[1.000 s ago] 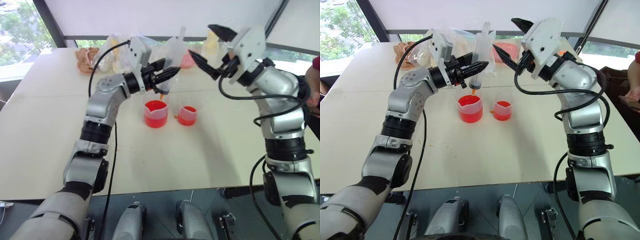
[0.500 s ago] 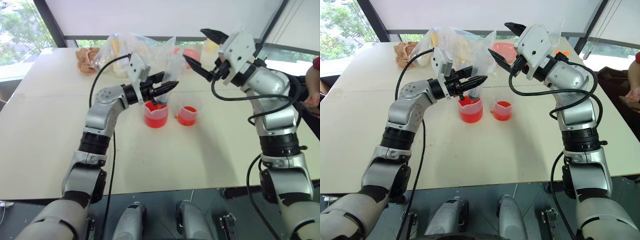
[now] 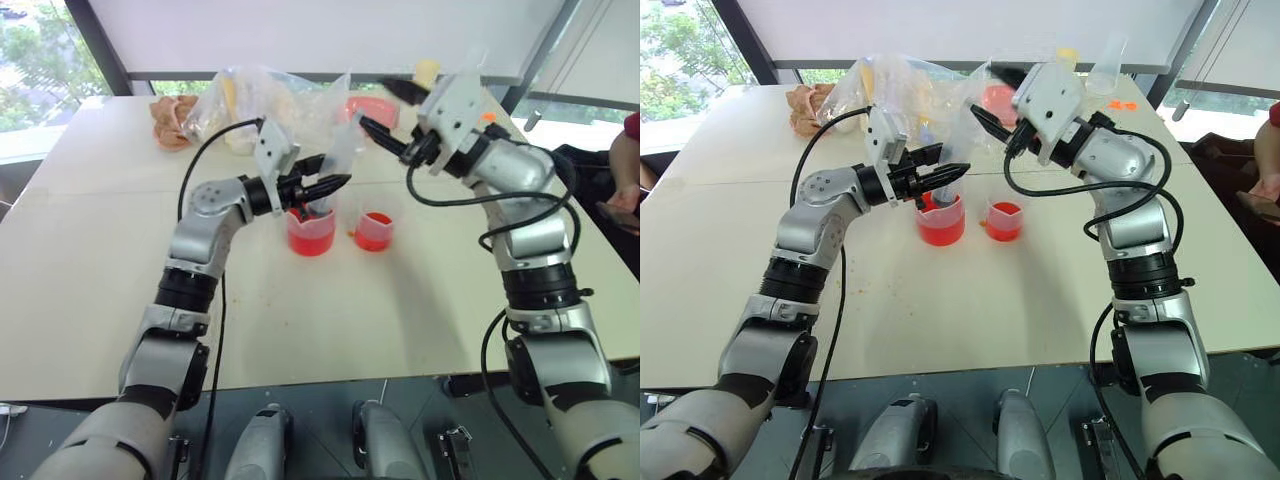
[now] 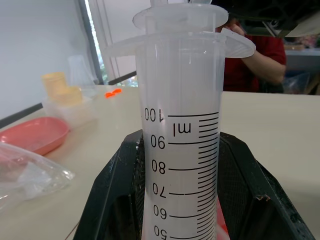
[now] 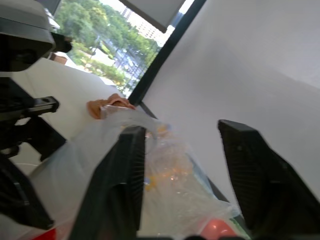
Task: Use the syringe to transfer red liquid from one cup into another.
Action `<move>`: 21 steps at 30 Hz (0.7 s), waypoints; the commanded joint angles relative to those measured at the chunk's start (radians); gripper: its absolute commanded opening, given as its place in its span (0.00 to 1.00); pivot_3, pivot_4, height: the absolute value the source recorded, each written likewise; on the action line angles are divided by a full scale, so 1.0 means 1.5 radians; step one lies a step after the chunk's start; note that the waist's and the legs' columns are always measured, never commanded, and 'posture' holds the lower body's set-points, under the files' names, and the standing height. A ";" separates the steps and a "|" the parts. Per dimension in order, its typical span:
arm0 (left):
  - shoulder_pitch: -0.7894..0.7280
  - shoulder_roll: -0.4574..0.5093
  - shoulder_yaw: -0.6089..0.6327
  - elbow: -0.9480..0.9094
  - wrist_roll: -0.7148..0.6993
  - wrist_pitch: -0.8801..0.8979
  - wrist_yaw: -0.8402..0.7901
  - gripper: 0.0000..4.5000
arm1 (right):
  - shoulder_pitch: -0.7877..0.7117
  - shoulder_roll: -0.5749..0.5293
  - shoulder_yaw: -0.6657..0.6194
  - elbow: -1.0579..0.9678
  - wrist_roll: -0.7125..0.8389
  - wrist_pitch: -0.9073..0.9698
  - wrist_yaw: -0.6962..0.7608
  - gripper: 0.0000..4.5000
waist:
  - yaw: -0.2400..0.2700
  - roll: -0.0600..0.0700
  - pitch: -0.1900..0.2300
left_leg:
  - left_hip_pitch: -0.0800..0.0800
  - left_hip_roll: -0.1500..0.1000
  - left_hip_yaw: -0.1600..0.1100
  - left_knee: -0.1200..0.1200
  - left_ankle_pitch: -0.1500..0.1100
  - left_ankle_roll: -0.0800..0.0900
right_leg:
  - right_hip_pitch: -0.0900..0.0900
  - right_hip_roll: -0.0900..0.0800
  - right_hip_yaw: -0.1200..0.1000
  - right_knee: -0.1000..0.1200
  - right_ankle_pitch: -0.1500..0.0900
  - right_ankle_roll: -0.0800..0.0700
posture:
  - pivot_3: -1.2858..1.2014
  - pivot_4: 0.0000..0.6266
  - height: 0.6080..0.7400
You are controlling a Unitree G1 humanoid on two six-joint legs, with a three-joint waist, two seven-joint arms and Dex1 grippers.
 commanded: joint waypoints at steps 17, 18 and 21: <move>-0.021 -0.042 -0.014 0.126 0.032 -0.057 -0.002 0.31 | -0.093 -0.045 -0.083 0.006 -0.010 -0.018 -0.054 0.01 | 0.000 0.000 0.000 | 0.000 0.000 0.000 0.000 0.000 0.000 | 0.000 0.000 0.000 0.000 0.000 0.000 | 0.52 0.24 1.00; -0.018 -0.042 -0.013 0.121 0.026 -0.051 -0.007 0.31 | -0.096 -0.049 -0.086 0.012 -0.013 -0.022 -0.059 0.01 | 0.000 0.000 0.000 | 0.000 0.000 0.000 0.000 0.000 0.000 | 0.000 0.000 0.000 0.000 0.000 0.000 | 0.52 0.24 1.00; -0.013 -0.041 -0.014 0.113 0.024 -0.045 -0.010 0.31 | -0.102 -0.059 -0.094 0.025 -0.014 -0.030 -0.067 0.01 | 0.001 0.000 0.000 | 0.000 0.000 0.000 0.000 0.000 0.000 | 0.000 0.000 0.000 0.000 0.000 0.000 | 0.52 0.24 1.00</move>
